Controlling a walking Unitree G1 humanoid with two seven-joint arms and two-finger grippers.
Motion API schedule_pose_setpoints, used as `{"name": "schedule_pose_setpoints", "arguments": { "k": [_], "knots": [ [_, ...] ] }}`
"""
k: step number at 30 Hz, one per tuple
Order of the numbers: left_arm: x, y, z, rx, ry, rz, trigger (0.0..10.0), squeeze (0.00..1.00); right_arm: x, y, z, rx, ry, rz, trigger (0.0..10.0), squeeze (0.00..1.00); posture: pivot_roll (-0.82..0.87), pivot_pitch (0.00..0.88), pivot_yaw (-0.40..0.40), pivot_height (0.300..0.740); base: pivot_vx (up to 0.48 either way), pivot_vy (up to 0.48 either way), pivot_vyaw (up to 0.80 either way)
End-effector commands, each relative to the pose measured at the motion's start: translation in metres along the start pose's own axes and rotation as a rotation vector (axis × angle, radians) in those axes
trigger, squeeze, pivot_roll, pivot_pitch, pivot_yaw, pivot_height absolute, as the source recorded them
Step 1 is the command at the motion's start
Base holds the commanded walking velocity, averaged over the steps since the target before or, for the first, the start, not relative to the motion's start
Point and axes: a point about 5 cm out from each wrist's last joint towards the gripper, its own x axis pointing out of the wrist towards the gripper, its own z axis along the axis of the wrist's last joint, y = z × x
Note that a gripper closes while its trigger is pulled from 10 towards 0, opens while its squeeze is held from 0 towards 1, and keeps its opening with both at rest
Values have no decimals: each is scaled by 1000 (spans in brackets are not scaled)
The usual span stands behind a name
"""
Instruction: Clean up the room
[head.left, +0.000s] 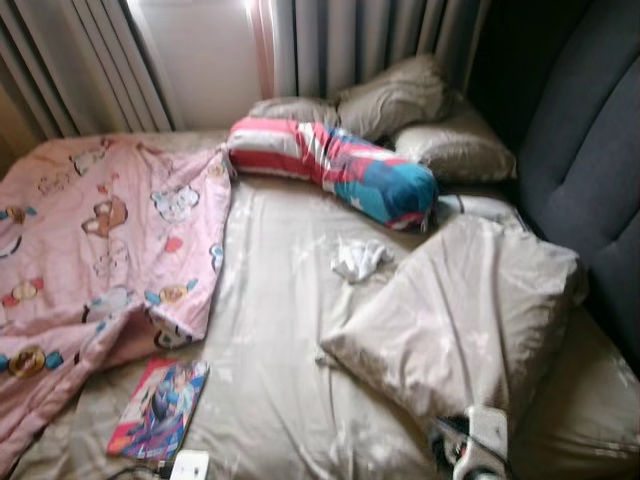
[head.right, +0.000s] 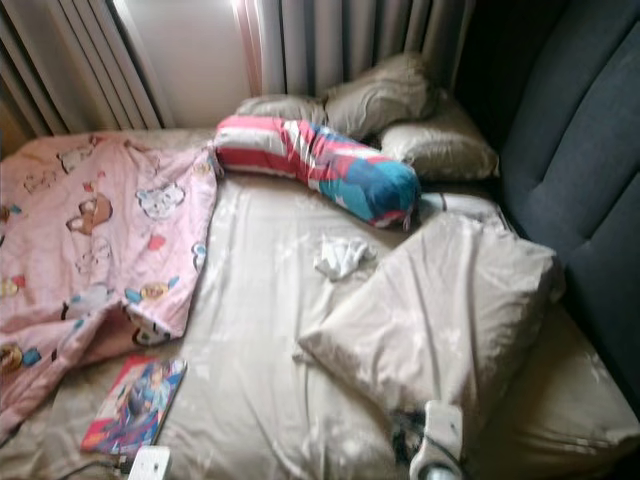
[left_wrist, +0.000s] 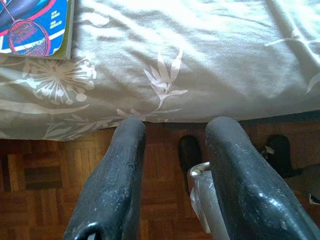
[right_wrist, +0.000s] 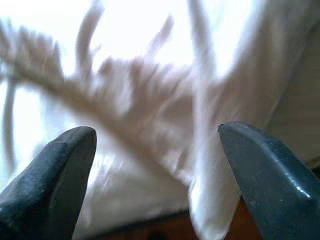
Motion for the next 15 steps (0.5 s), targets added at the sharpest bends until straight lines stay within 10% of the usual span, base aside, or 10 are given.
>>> {"name": "schedule_pose_setpoints", "arguments": {
  "k": [1, 15],
  "knots": [
    [-3, 2, -10, -7, 22, -4, 10000, 0, 1, -3, 6, 29, -38, -26, 10000, 0, -21, 181, 18, 740, 0, 0, 0],
    [0, 0, 5, -18, -48, -13, 10000, 0, 0, 9, 11, 1, -116, 42, 10000, 0, -21, 186, 15, 740, 0, 0, 0]
  ]
}}
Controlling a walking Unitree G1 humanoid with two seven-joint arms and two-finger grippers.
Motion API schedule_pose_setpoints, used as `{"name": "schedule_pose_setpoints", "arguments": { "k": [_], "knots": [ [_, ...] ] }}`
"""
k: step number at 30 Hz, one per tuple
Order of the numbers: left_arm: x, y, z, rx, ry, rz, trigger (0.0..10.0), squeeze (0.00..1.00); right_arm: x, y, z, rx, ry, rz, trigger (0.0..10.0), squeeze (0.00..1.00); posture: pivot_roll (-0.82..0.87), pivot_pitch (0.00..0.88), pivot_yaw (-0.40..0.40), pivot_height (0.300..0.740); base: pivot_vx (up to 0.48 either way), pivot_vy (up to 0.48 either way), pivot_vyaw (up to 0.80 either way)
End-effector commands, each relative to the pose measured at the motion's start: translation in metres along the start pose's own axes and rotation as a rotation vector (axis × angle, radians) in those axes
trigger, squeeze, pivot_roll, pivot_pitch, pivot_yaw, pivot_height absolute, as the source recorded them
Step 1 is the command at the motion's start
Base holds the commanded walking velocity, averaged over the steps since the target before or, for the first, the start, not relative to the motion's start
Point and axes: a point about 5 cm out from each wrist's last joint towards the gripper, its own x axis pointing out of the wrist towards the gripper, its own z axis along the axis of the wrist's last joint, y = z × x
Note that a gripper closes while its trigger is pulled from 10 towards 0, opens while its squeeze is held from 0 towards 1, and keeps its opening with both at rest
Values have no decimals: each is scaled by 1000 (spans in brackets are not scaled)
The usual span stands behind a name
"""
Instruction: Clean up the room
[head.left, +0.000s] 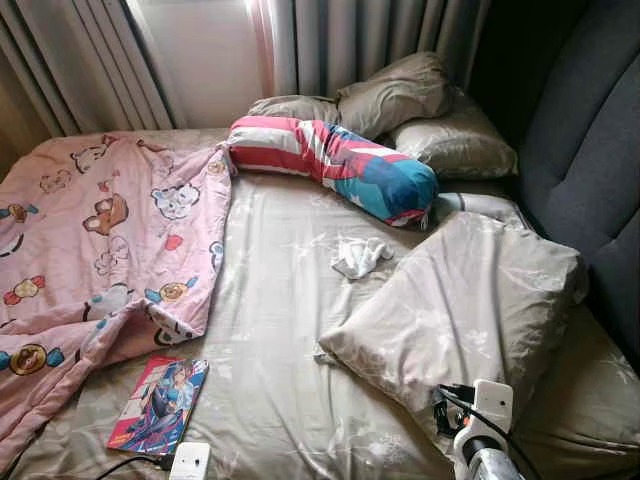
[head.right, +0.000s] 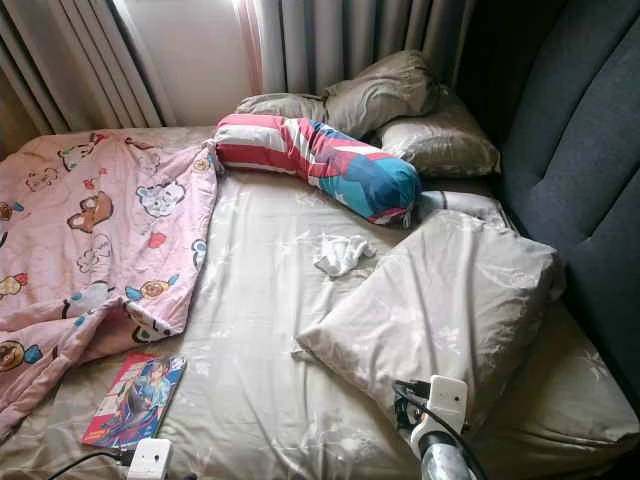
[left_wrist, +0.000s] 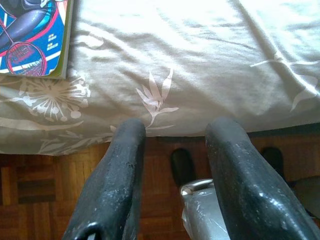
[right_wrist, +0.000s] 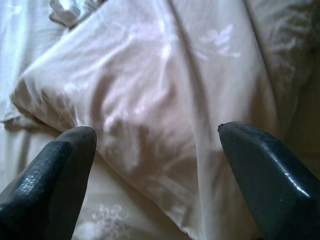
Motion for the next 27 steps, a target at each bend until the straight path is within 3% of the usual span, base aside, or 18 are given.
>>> {"name": "schedule_pose_setpoints", "arguments": {
  "k": [1, 9, 27],
  "knots": [
    [-2, -1, -6, -5, 16, 2, 10000, 0, -3, 0, -6, -2, 9, 1, 10000, 0, -23, 184, 14, 740, 0, 0, 0],
    [-2, -4, -8, -2, 17, -7, 10000, 0, -2, 3, -3, -2, -8, 10, 10000, 0, -25, 169, 6, 740, 0, -247, 0],
    [0, -8, 0, -8, -27, -19, 10000, 0, 0, 9, 4, 7, -43, 14, 10000, 0, -28, 145, 3, 740, 0, 0, 0]
  ]
}}
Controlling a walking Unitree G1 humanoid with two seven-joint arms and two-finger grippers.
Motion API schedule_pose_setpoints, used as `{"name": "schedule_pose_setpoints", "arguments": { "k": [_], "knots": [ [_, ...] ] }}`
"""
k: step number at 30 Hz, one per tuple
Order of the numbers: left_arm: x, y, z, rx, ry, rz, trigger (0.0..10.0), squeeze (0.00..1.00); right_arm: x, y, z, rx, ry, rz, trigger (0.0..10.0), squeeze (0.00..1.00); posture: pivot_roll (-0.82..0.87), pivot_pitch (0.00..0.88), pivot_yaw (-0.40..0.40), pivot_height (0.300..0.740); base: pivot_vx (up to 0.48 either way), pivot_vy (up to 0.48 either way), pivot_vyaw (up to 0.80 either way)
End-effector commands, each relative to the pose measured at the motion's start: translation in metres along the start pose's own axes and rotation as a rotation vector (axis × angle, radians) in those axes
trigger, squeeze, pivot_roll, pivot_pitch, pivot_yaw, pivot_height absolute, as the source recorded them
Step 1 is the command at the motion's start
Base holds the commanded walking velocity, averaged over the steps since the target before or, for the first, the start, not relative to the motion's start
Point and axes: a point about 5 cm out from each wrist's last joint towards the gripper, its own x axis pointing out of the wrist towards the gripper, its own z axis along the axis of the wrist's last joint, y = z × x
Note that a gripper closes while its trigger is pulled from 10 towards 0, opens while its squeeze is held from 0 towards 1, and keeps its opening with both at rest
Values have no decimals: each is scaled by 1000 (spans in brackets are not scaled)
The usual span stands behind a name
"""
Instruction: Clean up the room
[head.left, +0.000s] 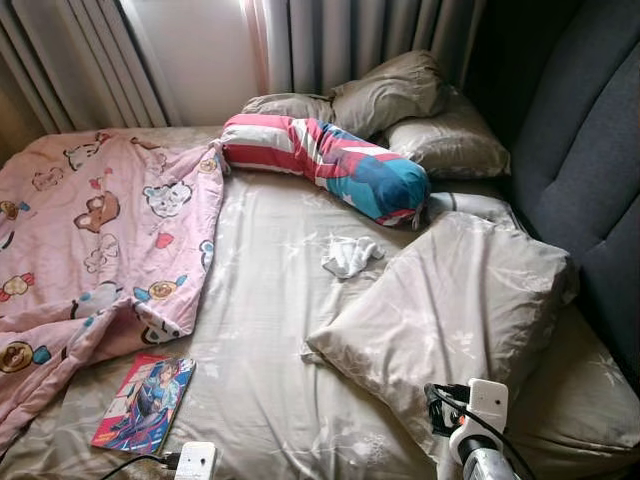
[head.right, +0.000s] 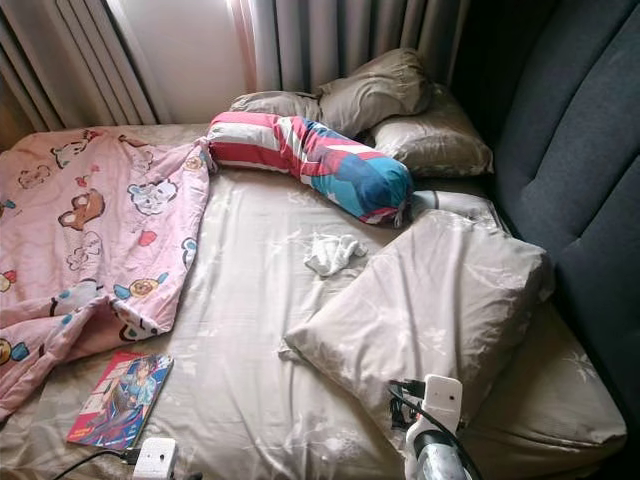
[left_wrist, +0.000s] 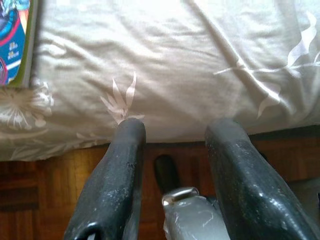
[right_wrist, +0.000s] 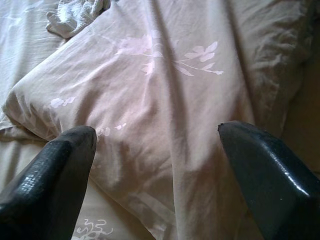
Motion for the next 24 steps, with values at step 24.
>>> {"name": "schedule_pose_setpoints", "arguments": {
  "k": [24],
  "knots": [
    [1, -2, 4, -26, -22, 1, 10000, 0, 0, -6, -2, 10, 34, -41, 10000, 0, -29, 192, -4, 740, 0, 0, -109]
  ]
}}
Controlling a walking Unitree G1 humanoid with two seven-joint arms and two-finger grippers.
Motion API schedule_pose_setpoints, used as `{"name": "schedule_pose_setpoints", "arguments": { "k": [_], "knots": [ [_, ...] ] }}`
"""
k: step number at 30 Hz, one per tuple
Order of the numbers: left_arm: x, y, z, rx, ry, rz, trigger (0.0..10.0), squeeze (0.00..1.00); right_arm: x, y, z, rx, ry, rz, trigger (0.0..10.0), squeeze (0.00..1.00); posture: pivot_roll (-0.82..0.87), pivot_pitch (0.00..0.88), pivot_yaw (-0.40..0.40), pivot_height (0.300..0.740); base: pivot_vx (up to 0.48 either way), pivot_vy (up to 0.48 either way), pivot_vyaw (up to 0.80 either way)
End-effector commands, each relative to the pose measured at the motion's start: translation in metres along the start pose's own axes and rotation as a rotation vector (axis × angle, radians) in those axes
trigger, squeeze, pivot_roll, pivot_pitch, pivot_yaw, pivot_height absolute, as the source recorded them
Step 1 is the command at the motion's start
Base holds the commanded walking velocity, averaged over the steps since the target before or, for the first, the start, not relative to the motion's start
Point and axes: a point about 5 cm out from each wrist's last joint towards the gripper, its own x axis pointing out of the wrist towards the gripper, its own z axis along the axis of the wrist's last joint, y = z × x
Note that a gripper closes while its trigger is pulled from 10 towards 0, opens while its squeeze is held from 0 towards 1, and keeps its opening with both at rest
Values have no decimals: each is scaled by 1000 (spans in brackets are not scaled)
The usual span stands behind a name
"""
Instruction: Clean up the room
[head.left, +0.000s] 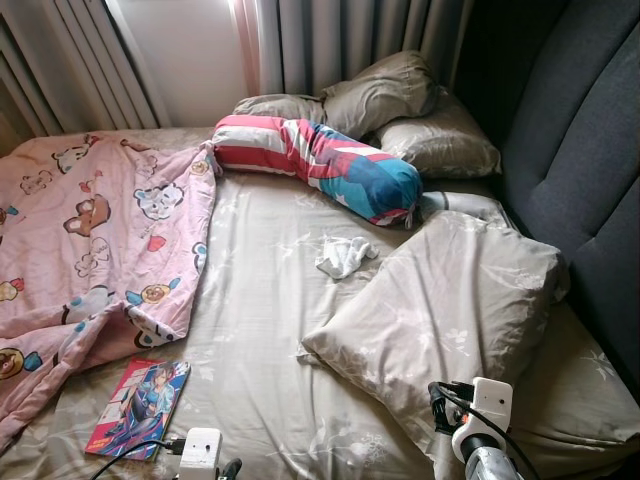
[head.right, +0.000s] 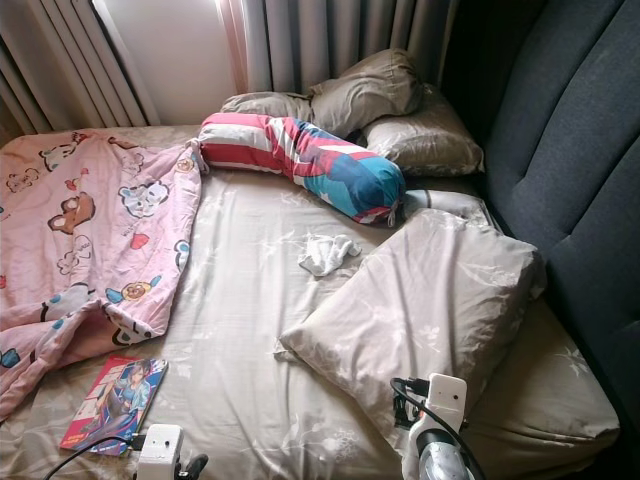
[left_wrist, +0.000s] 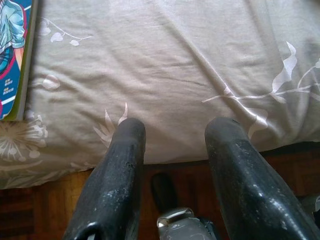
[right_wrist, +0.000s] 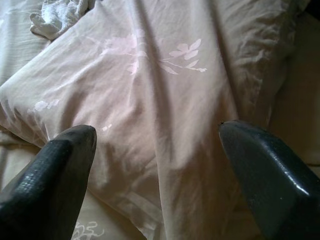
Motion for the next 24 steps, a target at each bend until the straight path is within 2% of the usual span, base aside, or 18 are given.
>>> {"name": "schedule_pose_setpoints", "arguments": {
  "k": [1, 17, 24],
  "knots": [
    [-3, 3, -9, -24, 26, 11, 10000, 0, -1, -3, -4, 0, 26, -13, 10000, 0, -29, 192, -4, 740, 0, 0, 0],
    [-4, 4, -11, -23, 34, 22, 10000, 0, -1, -3, -6, -4, 46, -12, 10000, 0, -25, 195, -8, 740, 276, 0, 0],
    [-4, 4, -12, -25, 35, 27, 10000, 0, -1, -6, -5, -7, 48, -33, 10000, 0, -23, 197, -9, 740, 0, 0, 0]
  ]
}}
